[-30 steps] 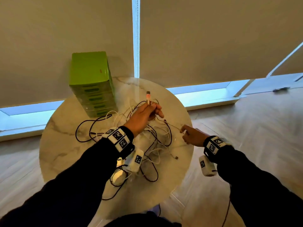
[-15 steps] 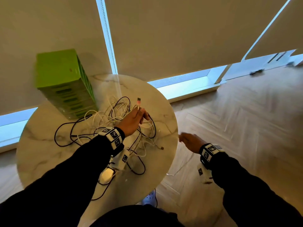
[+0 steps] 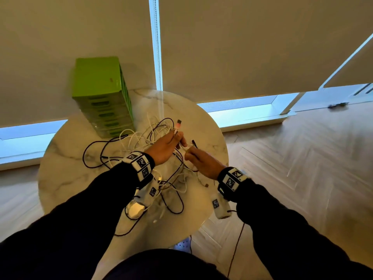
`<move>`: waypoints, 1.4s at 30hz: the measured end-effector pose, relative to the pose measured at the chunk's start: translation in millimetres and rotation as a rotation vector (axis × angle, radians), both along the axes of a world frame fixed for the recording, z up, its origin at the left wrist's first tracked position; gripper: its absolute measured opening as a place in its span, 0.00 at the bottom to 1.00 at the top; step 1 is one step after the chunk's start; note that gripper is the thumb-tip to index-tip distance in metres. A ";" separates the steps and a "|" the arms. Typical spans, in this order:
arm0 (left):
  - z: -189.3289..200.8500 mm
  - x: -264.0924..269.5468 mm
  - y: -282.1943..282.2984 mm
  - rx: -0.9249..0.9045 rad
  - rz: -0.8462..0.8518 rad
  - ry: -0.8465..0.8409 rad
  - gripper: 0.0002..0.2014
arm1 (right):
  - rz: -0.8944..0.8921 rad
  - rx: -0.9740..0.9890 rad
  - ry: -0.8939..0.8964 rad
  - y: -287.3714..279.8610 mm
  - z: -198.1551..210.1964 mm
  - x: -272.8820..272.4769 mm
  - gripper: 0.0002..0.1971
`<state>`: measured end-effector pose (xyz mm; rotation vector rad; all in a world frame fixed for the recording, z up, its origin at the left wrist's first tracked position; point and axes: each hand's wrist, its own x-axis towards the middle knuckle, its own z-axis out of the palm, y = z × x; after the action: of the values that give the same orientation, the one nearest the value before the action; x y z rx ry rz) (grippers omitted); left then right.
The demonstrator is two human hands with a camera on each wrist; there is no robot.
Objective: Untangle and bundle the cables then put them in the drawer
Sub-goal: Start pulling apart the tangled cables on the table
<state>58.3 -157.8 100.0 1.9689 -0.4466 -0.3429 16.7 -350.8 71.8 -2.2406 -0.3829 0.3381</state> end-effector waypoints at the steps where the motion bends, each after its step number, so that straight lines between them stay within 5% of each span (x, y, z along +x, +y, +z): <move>1: 2.8 0.8 7.8 -0.011 0.051 0.016 0.19 | -0.055 0.002 -0.074 -7.5 4.9 2.6 0.13; 4: 13.5 1.5 25.1 -0.148 0.191 0.130 0.17 | -0.191 -0.166 -0.123 -50.0 4.3 14.0 0.15; 9: 22.2 -5.7 24.1 -0.431 0.284 0.277 0.16 | 0.027 -0.725 0.383 -75.8 -22.3 4.7 0.19; 13: 15.1 -7.3 3.4 -0.547 0.311 0.326 0.12 | 0.102 -0.372 0.206 -14.4 -18.8 -3.5 0.31; 17: 11.4 -6.8 -12.5 -0.658 0.356 0.369 0.14 | 0.143 -0.060 0.051 42.2 -4.3 -17.7 0.14; 21: 13.5 -7.0 -22.6 -0.797 0.431 0.425 0.17 | -0.087 -0.165 -0.036 33.5 -18.9 -20.0 0.06; 23: 6.6 -10.8 -28.7 -0.754 0.404 0.422 0.18 | -0.108 -0.221 0.013 29.4 -21.6 -17.2 0.07; 27: -13.5 -18.5 -34.5 -0.585 0.310 0.435 0.16 | 0.130 -0.107 0.267 22.0 -12.8 -22.1 0.18; 30: -24.3 -22.7 -26.4 -0.537 0.308 0.455 0.15 | -0.179 0.016 0.282 -12.9 -17.1 -11.4 0.25; 32: -32.5 -25.9 -21.8 -0.506 0.305 0.458 0.15 | -0.296 -0.122 0.214 -39.0 -34.6 -2.0 0.20; 36: -47.5 -31.4 -19.6 -0.452 0.303 0.484 0.15 | -0.092 -0.551 0.377 -53.0 -79.7 -3.4 0.11; 42: -56.7 -34.2 -19.3 -0.409 0.295 0.485 0.16 | -0.072 -0.566 0.272 -40.3 -115.5 -16.5 0.13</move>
<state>24.1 -177.1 43.3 1.4604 0.0846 -0.4797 0.2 -391.1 -43.7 -2.6952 -0.0600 0.7814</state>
